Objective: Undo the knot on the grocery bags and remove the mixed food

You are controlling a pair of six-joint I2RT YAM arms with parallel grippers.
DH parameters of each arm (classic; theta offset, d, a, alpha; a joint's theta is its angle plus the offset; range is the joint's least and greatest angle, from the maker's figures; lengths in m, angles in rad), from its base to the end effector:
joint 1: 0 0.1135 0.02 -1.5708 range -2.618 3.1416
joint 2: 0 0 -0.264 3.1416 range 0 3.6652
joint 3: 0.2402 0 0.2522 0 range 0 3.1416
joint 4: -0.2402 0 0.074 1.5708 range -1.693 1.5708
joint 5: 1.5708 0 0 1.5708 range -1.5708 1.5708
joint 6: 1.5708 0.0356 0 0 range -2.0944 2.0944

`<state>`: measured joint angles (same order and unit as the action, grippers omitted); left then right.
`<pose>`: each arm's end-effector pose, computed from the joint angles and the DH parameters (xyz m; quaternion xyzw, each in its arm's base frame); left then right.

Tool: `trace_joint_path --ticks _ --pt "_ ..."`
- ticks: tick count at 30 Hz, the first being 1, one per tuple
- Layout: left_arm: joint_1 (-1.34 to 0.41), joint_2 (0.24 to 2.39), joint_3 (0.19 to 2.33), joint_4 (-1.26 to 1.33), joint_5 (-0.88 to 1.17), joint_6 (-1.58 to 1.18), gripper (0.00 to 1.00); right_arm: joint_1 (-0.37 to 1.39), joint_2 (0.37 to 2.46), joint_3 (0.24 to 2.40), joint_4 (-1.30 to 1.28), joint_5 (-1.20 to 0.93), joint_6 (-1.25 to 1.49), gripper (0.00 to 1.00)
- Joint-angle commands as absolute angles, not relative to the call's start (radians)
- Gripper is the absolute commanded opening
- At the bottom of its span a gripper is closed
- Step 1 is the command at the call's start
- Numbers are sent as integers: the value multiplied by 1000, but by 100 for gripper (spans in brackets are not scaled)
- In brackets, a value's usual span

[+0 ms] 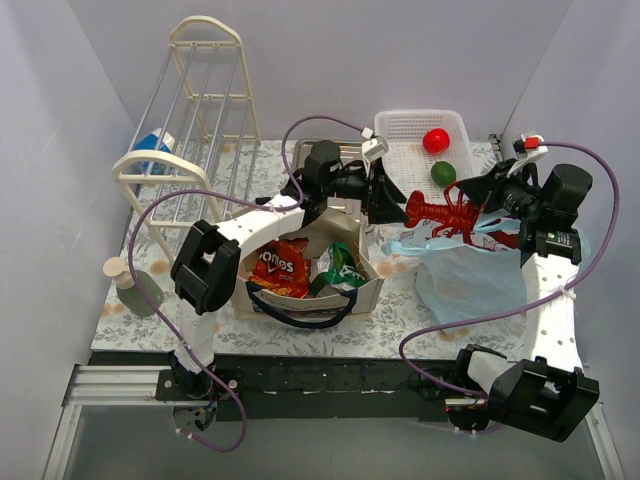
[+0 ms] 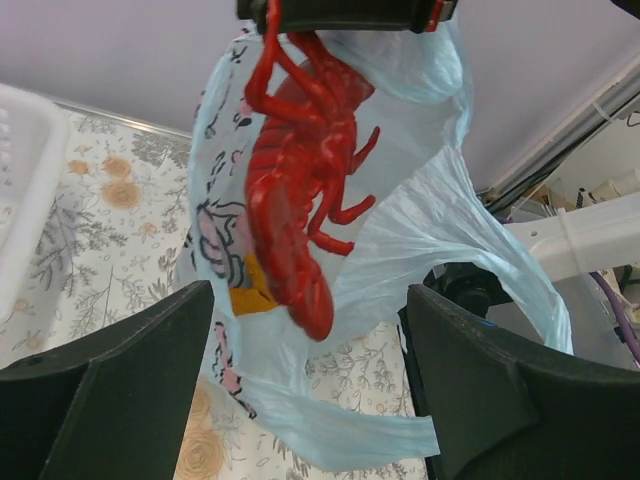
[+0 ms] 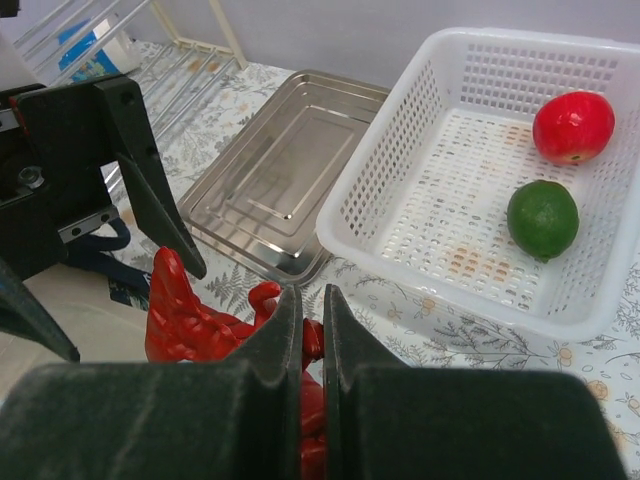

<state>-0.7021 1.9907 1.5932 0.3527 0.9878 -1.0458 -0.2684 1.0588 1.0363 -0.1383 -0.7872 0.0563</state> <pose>0.3398 -0.3264 0.3109 0.2140 0.6830 -0.6865 0.1278 0.2330 -0.0379 0.3822 -0.1316 0.7343 0.2271 0.6260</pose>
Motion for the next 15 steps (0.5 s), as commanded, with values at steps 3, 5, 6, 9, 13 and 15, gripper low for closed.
trace_joint_path --ticks 3,5,6,9,13,15 --pt "-747 2009 1601 439 964 -1129 65 -270 1060 1022 -41 -839 103 1" --pt "-750 2037 1608 455 910 -1211 47 -270 1058 1023 -48 -850 97 1" --pt "-750 2045 1612 465 914 -1219 45 -268 1058 1019 -48 -845 103 1" --pt "-753 2059 1614 448 911 -1200 40 -265 1048 1006 -34 -841 115 1" --pt "-753 2062 1614 410 902 -1180 9 -262 1037 1000 -43 -842 114 1" --pt "-753 2054 1611 416 900 -1183 0 -261 1035 999 -64 -857 91 1"
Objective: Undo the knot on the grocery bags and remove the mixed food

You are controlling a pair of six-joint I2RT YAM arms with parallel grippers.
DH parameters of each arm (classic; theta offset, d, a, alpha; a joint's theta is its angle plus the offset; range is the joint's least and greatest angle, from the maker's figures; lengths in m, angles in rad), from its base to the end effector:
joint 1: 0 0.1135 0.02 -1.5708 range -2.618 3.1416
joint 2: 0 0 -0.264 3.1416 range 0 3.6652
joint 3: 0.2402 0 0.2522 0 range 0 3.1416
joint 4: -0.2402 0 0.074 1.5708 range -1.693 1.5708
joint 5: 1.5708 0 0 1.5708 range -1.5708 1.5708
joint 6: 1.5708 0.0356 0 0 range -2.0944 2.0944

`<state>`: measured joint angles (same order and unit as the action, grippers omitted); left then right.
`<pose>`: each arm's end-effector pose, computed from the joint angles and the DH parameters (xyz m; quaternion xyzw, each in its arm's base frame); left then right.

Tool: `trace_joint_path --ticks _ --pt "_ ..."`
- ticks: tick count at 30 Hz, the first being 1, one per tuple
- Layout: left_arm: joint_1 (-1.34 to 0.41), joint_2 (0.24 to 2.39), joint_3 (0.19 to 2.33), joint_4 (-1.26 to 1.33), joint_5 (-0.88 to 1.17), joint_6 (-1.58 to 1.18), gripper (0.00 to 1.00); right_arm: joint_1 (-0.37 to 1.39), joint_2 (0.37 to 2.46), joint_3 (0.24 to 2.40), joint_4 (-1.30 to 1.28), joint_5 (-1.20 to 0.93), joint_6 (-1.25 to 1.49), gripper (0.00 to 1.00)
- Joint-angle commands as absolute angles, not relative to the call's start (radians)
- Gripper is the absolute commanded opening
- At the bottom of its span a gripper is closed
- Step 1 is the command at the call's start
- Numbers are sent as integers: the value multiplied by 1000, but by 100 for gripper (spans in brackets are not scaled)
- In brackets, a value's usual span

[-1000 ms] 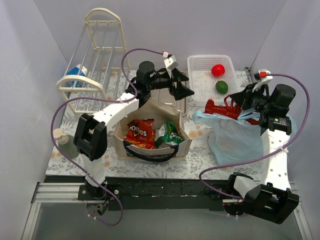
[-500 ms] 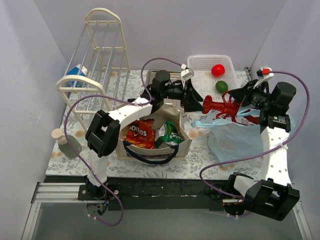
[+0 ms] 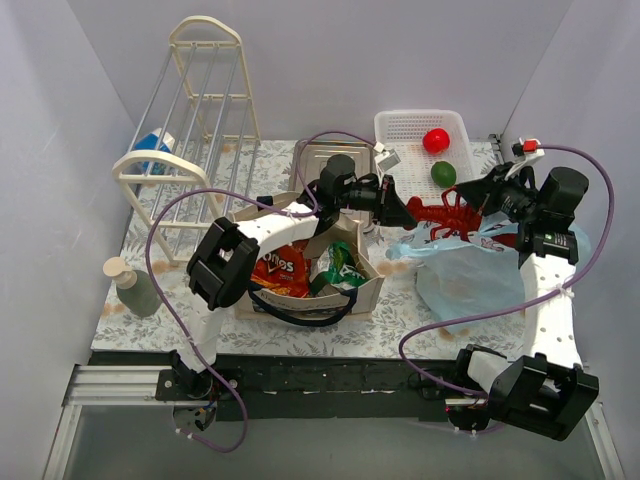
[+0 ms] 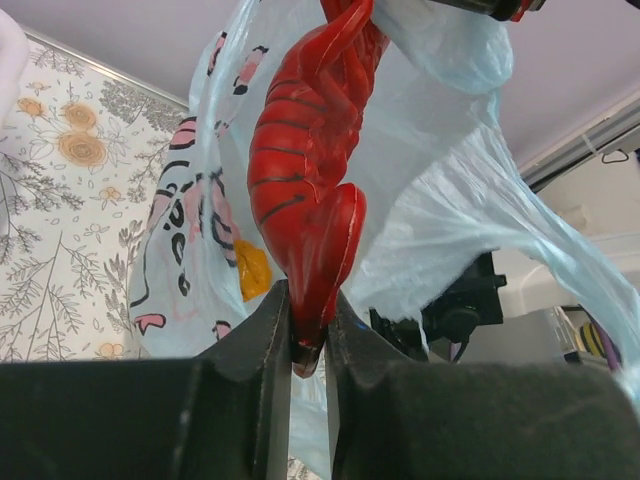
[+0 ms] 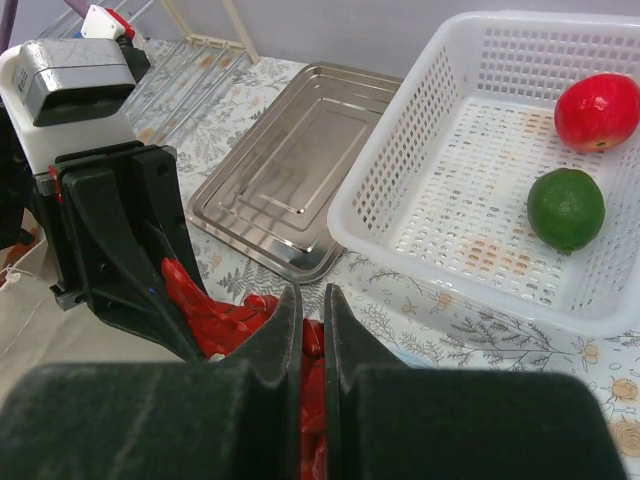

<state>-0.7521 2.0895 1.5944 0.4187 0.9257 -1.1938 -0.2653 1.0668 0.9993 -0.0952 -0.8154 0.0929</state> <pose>0.3384 -0.3556 0.2719 0.1523 0.7069 -0.6870 0.0715 0.2365 -0.0374 0.3721 -0.1279 0.7343 0.2499 0.6181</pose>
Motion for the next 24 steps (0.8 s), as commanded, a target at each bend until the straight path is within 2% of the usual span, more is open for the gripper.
trace_joint_path --ticks 1,2,3,4,5,6,7,8,9,11,17,21,24 --pt "-752 2051 1609 428 899 -1187 0 -261 1035 1000 -78 -859 81 1" --pt "-750 2049 1611 434 896 -1193 0 -259 1035 1003 -90 -861 72 1" --pt "-747 2045 1617 440 899 -1200 0 -259 1037 1003 -124 -870 51 6" --pt "-744 2040 1624 443 903 -1212 0 -259 1045 1023 -144 -876 35 17" --pt "-741 2037 1644 440 908 -1216 0 -261 1045 1038 -173 -870 23 43" --pt "-738 2033 1655 431 916 -1221 0 -264 1046 1063 -225 -798 23 61" --pt "-727 2020 1666 428 917 -1236 0 -267 1049 1093 -256 -735 34 94" --pt "-720 2013 1673 431 922 -1245 0 -268 1049 1156 -276 -657 52 99" --pt "-713 2002 1690 425 926 -1250 0 -282 1045 1179 -275 -529 72 99" --pt "-693 1971 1707 407 923 -1252 0 -301 1025 1216 -230 -479 120 98" --pt "-621 1885 1752 368 933 -1249 0 -327 1095 1319 -192 -567 253 99" --pt "-556 1856 1795 371 971 -1285 0 -328 1118 1280 -169 -574 241 99" --pt "-525 1848 1830 342 1075 -1313 0 -328 1149 1238 -228 -522 165 98"
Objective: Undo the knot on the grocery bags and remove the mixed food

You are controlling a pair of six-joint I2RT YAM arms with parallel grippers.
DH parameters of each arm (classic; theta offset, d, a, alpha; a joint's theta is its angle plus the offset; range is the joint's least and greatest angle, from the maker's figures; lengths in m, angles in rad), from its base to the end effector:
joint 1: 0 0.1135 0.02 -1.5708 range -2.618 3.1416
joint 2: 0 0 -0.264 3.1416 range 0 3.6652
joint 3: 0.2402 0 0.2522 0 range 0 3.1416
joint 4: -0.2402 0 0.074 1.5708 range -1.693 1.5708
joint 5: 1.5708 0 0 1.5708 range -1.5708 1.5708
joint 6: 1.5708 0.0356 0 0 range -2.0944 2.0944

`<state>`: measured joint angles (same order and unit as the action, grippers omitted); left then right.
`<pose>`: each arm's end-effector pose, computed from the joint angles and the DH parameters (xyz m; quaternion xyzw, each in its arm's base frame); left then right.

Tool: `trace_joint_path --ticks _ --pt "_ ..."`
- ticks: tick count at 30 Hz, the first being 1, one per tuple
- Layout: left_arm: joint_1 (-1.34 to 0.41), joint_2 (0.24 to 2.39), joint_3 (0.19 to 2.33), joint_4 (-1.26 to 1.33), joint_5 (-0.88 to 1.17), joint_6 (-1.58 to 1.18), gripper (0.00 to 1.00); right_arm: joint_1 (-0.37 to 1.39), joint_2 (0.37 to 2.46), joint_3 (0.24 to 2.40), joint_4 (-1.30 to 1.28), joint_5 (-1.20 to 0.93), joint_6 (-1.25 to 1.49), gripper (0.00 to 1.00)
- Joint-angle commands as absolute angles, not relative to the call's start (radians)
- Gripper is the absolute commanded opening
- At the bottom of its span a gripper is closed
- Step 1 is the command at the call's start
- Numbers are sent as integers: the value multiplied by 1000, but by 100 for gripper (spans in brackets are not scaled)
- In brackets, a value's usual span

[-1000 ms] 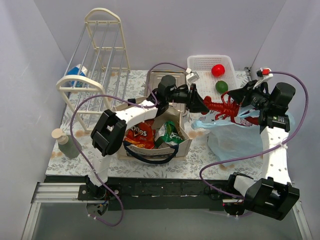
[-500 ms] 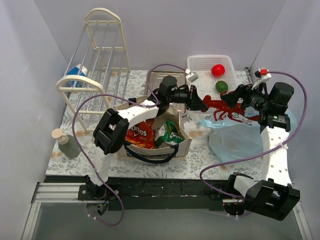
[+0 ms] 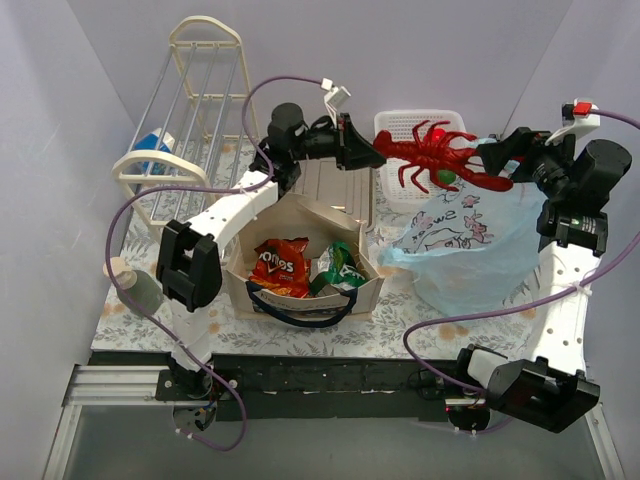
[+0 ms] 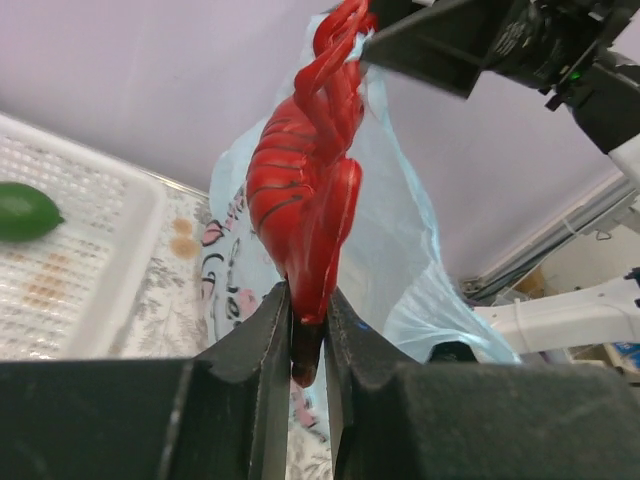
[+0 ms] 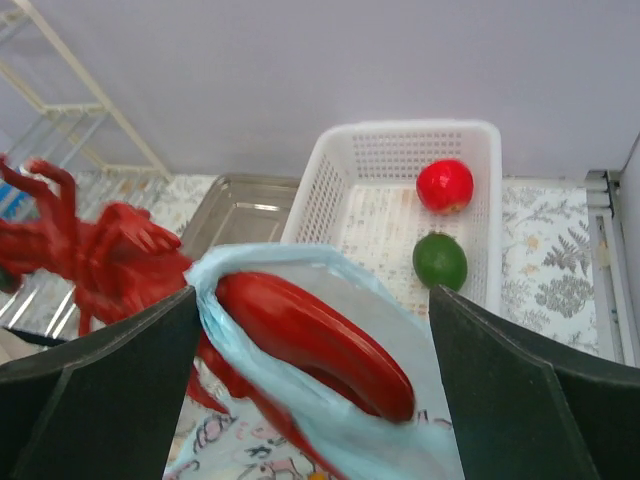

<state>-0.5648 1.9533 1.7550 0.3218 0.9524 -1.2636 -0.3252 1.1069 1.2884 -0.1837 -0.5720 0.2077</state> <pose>0.3768 -0.2731 0.3806 0.1213 0.6705 -0.7128 0.1661 0.2297 -0.0571 0.4526 -0.0134 0.7076 0.1596 0.6882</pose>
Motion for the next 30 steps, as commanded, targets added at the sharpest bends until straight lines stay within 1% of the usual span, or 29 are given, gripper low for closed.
trace_joint_path --ticks 1,2,3,5,6,7,8,10,11,13,14,16,17,19,20,21,22,23,27,28,30 --pt "-517 1842 1833 328 1098 -1315 0 -331 1163 1218 -257 -487 152 98" --pt "-512 1833 1813 318 1120 -1313 0 -339 1176 1207 -280 -427 147 98" --pt "-503 1807 1798 286 1159 -1305 0 -377 1196 1184 -273 -422 164 98" --pt "-496 1783 1764 197 1164 -1194 0 -448 1213 1123 -241 -472 236 98" --pt "-488 1772 1760 89 1143 -1140 0 -528 1236 1109 -220 -504 271 97" --pt "-483 1747 1752 49 1117 -1064 0 -561 1250 1097 -219 -529 313 96" --pt "-480 1729 1726 37 1095 -1042 0 -581 1259 1097 -227 -526 313 94" --pt "-477 1692 1721 9 1024 -978 0 -613 1266 1089 -233 -517 289 95" --pt "-477 1690 1727 6 1016 -915 0 -621 1264 1085 -230 -538 284 95" --pt "-477 1700 1785 -101 982 -841 0 -649 1272 1086 -227 -577 293 95" --pt "-477 1709 1804 -133 964 -756 0 -660 1276 1083 -215 -651 302 95" --pt "-476 1709 1830 -193 887 -698 0 -675 1284 1083 -204 -696 307 95" --pt "-471 1701 1824 -187 794 -671 0 -673 1284 1085 -210 -693 287 94" --pt "-459 1706 1821 -155 680 -574 0 -673 1281 1075 -225 -680 278 94" --pt "-453 1716 1828 -146 579 -531 0 -673 1282 1075 -251 -673 269 94" --pt "-448 1747 1839 -144 518 -427 0 -673 1288 1077 -265 -673 247 94" --pt "-446 1767 1865 -144 473 -373 0 -675 1290 1074 -273 -675 242 94" --pt "-445 1784 1868 -138 386 -330 0 -673 1290 1068 -273 -681 239 94" --pt "-440 1876 1868 -54 260 -83 0 -675 1284 1039 -253 -692 253 94" --pt "-439 1914 1871 -46 240 -16 0 -673 1287 1040 -253 -692 262 97" --pt "-440 1957 1882 -32 189 49 0 -675 1293 1040 -244 -693 264 97"
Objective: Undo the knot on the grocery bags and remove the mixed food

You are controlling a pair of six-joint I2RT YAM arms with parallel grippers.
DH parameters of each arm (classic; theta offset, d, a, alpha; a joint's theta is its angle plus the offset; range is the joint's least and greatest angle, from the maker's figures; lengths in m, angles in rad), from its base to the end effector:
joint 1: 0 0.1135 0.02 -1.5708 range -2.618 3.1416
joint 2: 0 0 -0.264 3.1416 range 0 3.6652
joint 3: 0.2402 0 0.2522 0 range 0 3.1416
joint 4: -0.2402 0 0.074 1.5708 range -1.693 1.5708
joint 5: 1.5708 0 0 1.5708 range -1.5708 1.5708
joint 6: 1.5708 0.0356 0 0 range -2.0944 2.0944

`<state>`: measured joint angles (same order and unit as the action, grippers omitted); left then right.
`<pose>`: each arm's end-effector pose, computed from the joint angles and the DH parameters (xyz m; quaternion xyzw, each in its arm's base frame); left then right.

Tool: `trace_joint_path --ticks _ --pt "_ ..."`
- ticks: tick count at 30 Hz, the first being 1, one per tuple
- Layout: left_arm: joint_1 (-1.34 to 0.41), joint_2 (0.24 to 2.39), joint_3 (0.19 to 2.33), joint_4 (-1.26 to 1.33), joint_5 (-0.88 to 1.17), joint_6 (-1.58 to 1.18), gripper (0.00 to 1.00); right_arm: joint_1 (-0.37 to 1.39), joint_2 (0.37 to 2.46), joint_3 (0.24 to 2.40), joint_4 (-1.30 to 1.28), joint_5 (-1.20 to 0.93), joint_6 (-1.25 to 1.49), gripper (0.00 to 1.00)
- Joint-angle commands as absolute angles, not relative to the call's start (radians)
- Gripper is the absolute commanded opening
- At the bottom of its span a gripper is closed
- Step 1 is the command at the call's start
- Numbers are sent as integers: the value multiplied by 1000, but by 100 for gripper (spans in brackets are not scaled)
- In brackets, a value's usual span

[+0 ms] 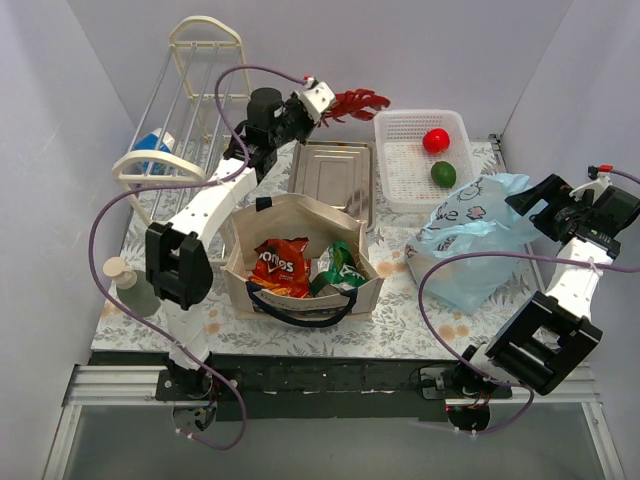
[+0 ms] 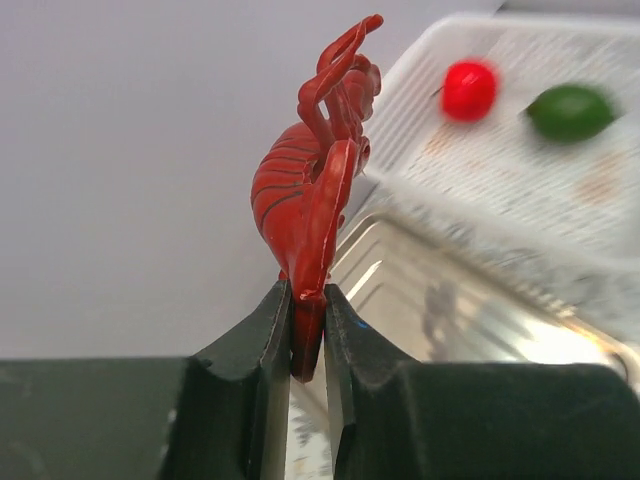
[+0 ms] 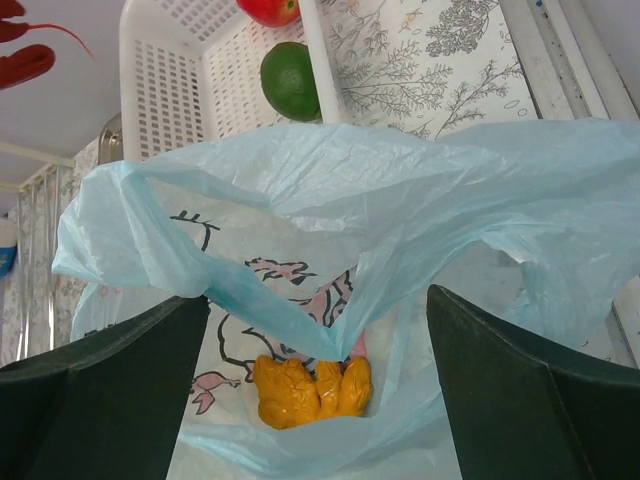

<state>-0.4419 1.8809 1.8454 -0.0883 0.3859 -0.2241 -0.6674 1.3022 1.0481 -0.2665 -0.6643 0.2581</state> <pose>0.4043 -0.2061 0.4030 0.2061 0.7174 -0.3482 0.5671 0.2419 -0.1626 0.3138 0.2189 0.8049 0.1799 0.5214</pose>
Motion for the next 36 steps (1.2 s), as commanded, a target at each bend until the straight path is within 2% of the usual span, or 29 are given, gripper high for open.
trace_joint_path --ticks 1,11,17,23,29,32,33,34,36 --pt "-440 1998 1888 -28 175 92 0 -673 1296 1042 -241 -695 264 97" --pt "-462 2105 1826 -5 101 279 0 -675 1327 1048 -229 -704 262 97" --pt "-479 2020 1666 -6 85 343 0 -675 1325 1029 -229 -704 258 97" --pt "-517 1907 1461 119 -20 506 0 -673 1330 1017 -216 -713 271 97" --pt "-551 1876 1430 60 -44 514 1 -673 1313 996 -218 -718 267 98" --pt "-561 1890 1436 31 -52 503 21 -675 1301 980 -216 -722 270 98" --pt "-566 1891 1440 28 -58 496 33 -673 1298 980 -218 -724 268 98" --pt "-571 1887 1443 22 -60 482 56 -673 1296 977 -219 -724 268 98" --pt "-578 1856 1442 14 -64 434 75 -673 1289 979 -221 -723 264 98"
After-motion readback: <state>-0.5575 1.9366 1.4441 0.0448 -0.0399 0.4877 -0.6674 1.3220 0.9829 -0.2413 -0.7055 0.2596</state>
